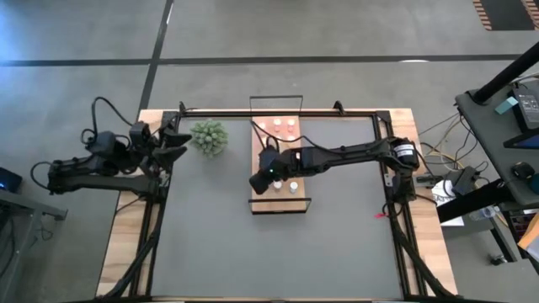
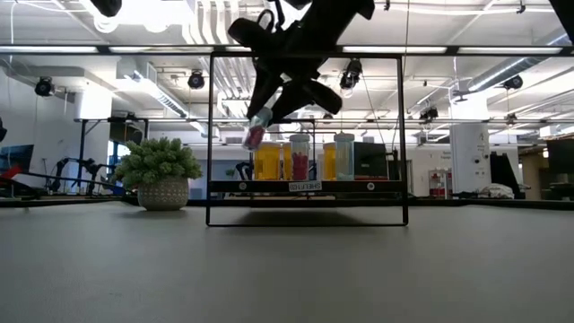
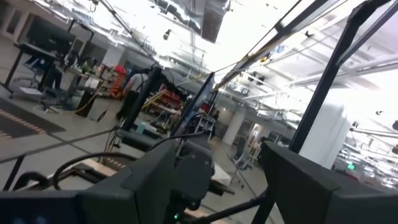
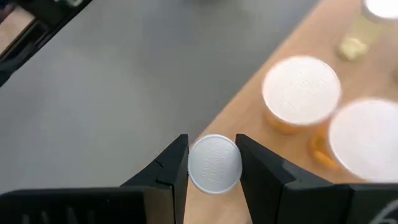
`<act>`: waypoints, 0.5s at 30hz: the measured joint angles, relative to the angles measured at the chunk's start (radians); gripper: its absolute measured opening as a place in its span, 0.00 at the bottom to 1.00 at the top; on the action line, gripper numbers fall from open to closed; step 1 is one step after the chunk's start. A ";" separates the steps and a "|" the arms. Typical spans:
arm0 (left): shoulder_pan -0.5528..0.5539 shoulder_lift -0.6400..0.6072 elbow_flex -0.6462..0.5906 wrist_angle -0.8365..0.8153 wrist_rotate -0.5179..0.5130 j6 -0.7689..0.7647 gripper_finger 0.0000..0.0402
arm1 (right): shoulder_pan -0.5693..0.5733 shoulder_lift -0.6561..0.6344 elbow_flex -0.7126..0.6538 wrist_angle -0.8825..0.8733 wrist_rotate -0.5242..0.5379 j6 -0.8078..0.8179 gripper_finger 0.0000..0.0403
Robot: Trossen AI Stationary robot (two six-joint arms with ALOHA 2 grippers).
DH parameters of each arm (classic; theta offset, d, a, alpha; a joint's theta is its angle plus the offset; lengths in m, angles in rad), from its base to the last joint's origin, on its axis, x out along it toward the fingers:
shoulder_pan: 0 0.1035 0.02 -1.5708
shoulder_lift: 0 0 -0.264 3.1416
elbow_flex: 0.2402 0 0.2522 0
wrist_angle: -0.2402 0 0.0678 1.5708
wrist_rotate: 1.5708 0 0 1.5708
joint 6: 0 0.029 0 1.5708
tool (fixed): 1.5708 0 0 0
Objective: Pick and place medicine bottles onto shelf by color
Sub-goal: Put the blue pill bottle aligned with the other blue pill bottles on the shelf
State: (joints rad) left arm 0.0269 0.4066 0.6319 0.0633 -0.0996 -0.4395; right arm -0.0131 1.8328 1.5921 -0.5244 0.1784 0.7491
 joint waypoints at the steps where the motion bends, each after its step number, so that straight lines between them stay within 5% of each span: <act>1: 0.000 -0.005 0.000 -0.011 0.000 0.000 0.56 | 0.004 0.000 0.000 -0.009 0.018 0.021 0.27; 15: 0.000 -0.065 0.000 -0.059 -0.005 0.000 0.56 | 0.020 0.017 0.000 -0.094 0.095 0.158 0.27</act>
State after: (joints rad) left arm 0.0265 0.3418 0.6319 0.0044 -0.1043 -0.4393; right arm 0.0067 1.8495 1.5921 -0.6185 0.2733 0.9068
